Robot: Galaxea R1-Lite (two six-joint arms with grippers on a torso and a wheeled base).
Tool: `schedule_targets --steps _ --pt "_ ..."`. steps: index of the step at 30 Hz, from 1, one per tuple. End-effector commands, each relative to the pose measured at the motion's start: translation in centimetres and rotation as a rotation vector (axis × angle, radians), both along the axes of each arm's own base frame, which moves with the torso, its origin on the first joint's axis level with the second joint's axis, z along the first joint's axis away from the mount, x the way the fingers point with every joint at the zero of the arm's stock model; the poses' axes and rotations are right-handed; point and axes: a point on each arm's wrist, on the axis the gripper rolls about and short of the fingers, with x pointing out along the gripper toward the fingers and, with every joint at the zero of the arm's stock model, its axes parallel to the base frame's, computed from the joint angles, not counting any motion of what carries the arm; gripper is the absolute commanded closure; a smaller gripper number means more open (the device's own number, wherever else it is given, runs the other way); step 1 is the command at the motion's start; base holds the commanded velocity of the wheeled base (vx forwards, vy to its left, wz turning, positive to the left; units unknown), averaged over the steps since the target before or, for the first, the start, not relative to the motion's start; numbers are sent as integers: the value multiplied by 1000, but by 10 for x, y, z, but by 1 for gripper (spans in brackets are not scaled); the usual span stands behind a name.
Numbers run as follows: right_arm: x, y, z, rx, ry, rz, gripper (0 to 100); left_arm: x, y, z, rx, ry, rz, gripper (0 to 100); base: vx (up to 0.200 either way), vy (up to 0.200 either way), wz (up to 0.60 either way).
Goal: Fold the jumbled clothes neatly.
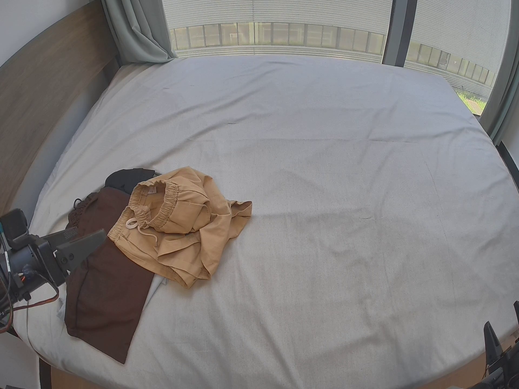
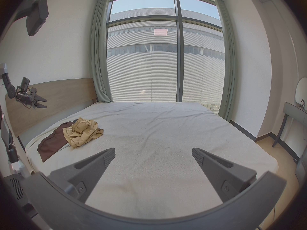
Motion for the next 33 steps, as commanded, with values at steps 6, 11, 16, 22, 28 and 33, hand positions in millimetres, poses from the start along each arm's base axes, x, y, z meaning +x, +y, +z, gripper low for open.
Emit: schedule_targets --steps 6,11,16,22,28,33 --pt "1 0 -5 0 11 0 0 35 5 -1 -12 26 -23 0 0 0 0" --pt "1 0 -5 0 11 0 0 48 5 -2 -24 30 -58 0 0 0 0" --pt "1 0 -5 0 11 0 0 65 7 -6 -27 37 -62 0 0 0 0" --pt "1 0 -5 0 11 0 0 82 8 -10 -31 10 -82 0 0 0 0" --pt "1 0 -5 0 11 0 0 96 12 -17 -34 16 -77 0 0 0 0" --pt "1 0 -5 0 11 0 0 103 12 -18 -40 22 -93 0 0 0 0"
